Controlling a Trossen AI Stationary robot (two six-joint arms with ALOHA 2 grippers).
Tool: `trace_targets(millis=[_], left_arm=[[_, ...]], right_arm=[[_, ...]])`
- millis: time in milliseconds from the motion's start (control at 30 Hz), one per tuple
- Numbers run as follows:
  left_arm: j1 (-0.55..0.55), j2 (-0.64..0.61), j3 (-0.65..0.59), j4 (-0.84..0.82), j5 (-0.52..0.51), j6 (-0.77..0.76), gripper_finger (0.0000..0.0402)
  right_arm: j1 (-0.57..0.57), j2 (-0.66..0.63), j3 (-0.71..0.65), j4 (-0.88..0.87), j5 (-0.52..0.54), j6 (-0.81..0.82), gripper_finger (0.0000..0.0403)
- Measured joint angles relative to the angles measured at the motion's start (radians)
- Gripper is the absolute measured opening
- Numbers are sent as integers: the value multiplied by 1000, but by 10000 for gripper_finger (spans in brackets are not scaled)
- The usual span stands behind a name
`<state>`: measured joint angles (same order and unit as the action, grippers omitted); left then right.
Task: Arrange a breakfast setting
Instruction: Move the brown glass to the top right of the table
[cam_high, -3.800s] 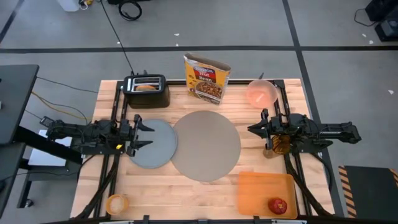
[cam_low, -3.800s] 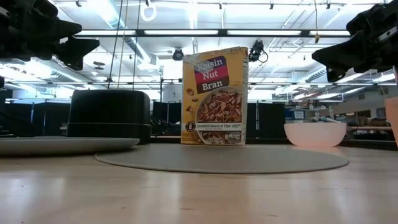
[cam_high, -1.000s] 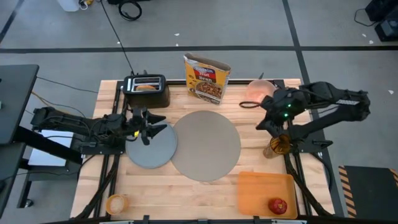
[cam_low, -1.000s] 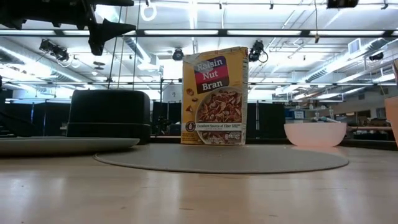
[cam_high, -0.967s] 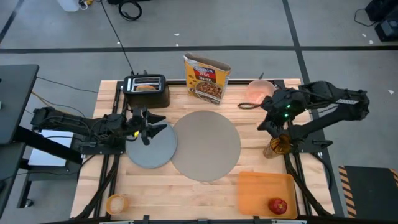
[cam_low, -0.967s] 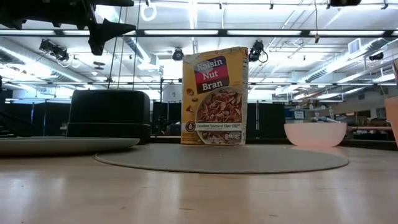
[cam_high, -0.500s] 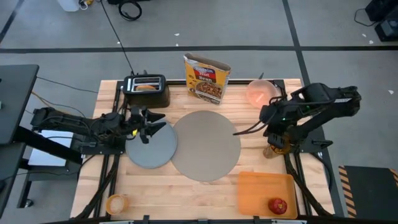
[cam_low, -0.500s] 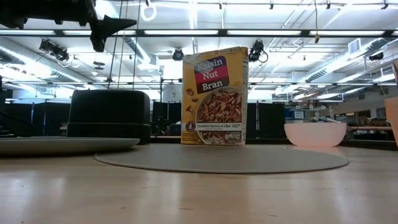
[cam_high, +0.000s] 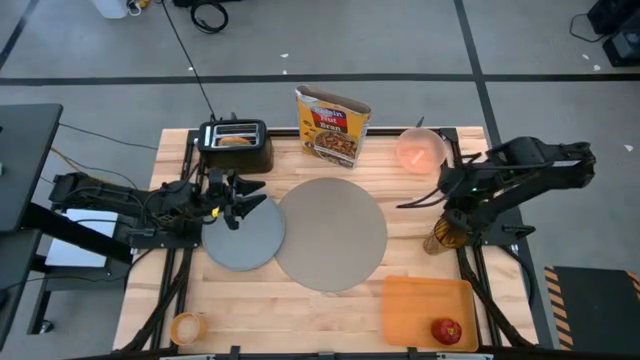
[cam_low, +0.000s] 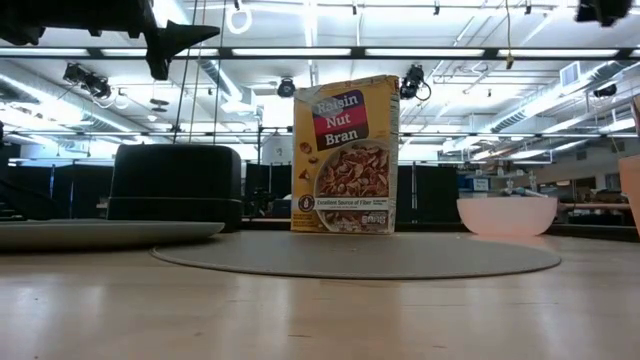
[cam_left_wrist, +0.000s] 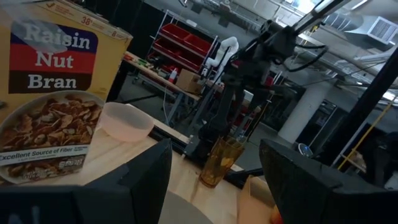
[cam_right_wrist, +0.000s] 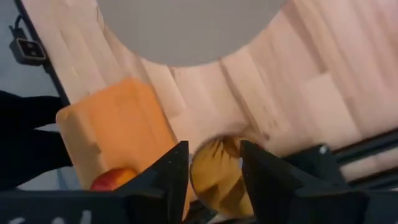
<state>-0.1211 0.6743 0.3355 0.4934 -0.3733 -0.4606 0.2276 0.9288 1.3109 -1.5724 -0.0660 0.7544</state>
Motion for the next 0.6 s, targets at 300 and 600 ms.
trace_targets(millis=[300,600], left_arm=[[0,0,0,0,0,0,251],[0,0,0,0,0,-1,251]], right_arm=[[0,-163,-168,1,-9,103,151],[0,-182,-241,1,28,65,150]])
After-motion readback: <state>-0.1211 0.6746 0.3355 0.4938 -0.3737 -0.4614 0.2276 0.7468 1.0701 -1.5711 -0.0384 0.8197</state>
